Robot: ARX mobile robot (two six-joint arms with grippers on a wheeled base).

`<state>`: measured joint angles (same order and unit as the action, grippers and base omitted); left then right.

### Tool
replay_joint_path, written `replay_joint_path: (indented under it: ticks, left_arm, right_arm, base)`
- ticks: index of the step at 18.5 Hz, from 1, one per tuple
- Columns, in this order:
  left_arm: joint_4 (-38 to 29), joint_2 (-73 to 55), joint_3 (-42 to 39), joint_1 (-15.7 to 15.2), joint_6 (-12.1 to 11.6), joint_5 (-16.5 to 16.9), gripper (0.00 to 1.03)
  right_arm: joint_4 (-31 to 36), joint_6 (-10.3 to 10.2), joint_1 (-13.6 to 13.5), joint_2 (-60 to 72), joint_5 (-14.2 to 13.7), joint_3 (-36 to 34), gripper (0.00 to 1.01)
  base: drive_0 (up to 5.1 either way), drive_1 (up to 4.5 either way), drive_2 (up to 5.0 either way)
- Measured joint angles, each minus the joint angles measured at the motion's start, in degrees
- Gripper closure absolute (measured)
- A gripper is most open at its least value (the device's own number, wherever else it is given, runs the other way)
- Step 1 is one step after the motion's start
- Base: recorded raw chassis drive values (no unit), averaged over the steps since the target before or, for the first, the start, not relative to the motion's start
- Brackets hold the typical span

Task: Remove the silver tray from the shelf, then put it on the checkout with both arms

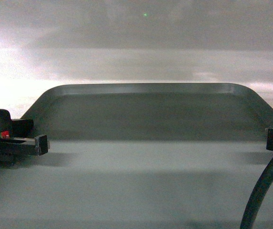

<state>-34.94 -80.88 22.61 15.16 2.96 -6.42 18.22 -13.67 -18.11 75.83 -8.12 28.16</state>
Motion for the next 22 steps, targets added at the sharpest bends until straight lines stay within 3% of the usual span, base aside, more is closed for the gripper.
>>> replay_joint_path:
  ticks: [22]
  left_arm:
    - [-0.6, 0.0, 0.0, 0.0, 0.0, 0.0, 0.99]
  right_arm:
    - [0.7, -0.3, 0.0, 0.3, -0.2, 0.1, 0.99]
  base:
    - [0.0, 0.0, 0.0]
